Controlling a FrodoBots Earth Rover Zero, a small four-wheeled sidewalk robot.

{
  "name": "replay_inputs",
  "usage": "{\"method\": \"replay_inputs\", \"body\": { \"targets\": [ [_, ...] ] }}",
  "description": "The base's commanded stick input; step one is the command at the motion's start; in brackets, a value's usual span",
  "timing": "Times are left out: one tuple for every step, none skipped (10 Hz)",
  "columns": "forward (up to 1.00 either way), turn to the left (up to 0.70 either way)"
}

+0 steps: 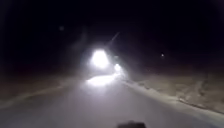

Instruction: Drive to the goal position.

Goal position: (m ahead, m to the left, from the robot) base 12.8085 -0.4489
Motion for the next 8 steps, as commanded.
{"method": "replay_inputs", "body": {
  "targets": [
    [1.00, 0.17],
    [1.00, 0.17],
    [1.00, 0.17],
    [1.00, 0.17],
    [1.00, 0.16],
    [1.00, 0.16],
    [1.00, 0.13],
    [1.00, 0.14]
  ]
}}
